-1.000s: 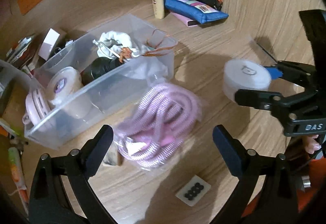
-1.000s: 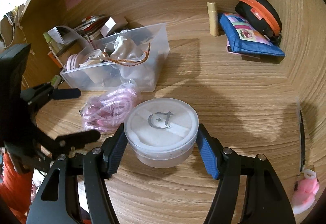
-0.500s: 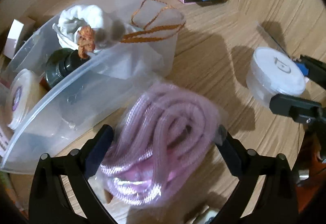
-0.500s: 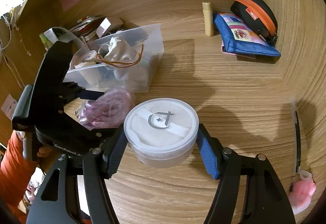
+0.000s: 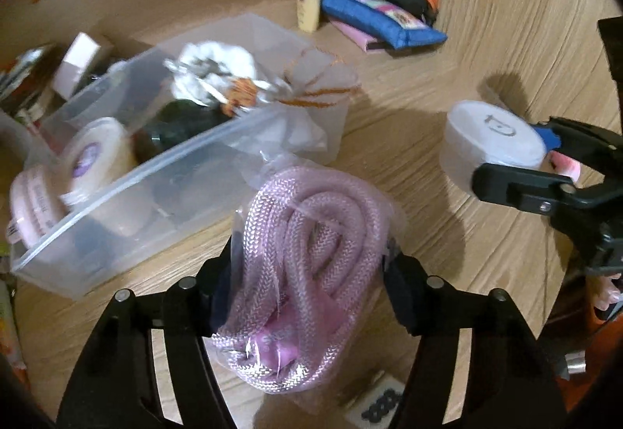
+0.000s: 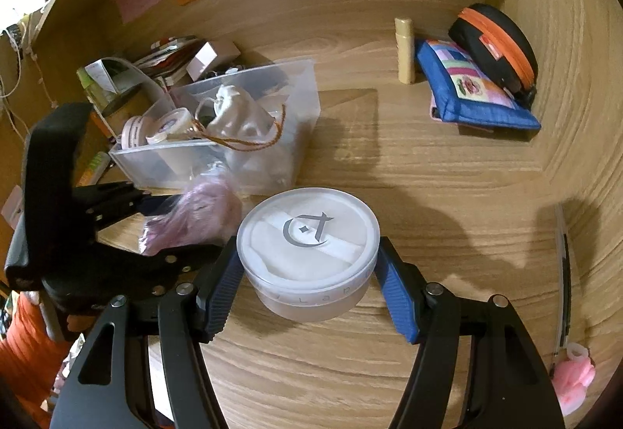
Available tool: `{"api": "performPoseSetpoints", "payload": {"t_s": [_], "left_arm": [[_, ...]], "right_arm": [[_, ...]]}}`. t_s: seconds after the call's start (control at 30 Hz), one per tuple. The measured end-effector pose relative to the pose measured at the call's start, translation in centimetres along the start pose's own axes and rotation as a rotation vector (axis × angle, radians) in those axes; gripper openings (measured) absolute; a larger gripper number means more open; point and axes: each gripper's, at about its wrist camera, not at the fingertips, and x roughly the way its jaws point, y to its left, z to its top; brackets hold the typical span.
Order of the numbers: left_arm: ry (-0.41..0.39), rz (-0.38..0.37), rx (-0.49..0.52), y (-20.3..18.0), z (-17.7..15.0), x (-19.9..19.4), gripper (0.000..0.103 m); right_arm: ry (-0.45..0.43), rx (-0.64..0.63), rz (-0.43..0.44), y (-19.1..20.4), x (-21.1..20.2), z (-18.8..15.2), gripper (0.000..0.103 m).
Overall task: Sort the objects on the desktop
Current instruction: 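Carry the pink rope bag and white container over the clear box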
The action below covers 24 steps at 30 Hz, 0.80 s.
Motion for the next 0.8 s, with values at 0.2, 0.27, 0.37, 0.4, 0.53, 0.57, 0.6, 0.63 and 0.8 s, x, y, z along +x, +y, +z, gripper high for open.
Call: {"api": "performPoseSetpoints", "payload": {"t_s": [0.2,0.27,0.37,0.4,0.53,0.57,0.6,0.63,0.8], "left_arm": [[-0.106,0.001,-0.064,1.8,-0.9,-3.6,0.066],[-0.149,0.004,-0.095,2.6,-1.0,-4.9,0.066],[-0.203,0.010,-0.136,3.5,-0.8,-6.5,0.066],[-0.221,0.025,-0.145,3.6,-0.7,-6.9,0.066],[-0.279,0.062,-0.190,4.7,-0.7,-8.9,0.066],[-0.292,0.072,-0.200,5.0,-0.6,-9.3,0.066],[-0.306,0.088,-0.211,5.4,-0.6,-9.8,0.066],[-0.315,0.096,-0.218,5.7,-0.5,-10.0,0.066],[-0.352,0.128,-0.267,7.7,0.3,-11.8,0.066]], "right_arm": [[-0.016,-0.022,0.003,1.4,-0.2,0.8,0.063],[-0.025,-0.032,0.004,2.0,-0.2,1.2,0.063],[-0.041,-0.044,0.009,2.9,-0.3,1.7,0.063],[-0.046,-0.047,0.011,3.1,-0.3,1.8,0.063],[-0.071,-0.060,0.019,4.1,-0.5,3.0,0.063],[-0.077,-0.063,0.021,4.3,-0.5,3.3,0.063],[-0.084,-0.068,0.023,4.5,-0.6,3.6,0.063],[-0.092,-0.076,0.024,4.8,-0.6,4.0,0.063],[-0.114,-0.108,0.034,6.0,-0.4,5.8,0.063]]}}
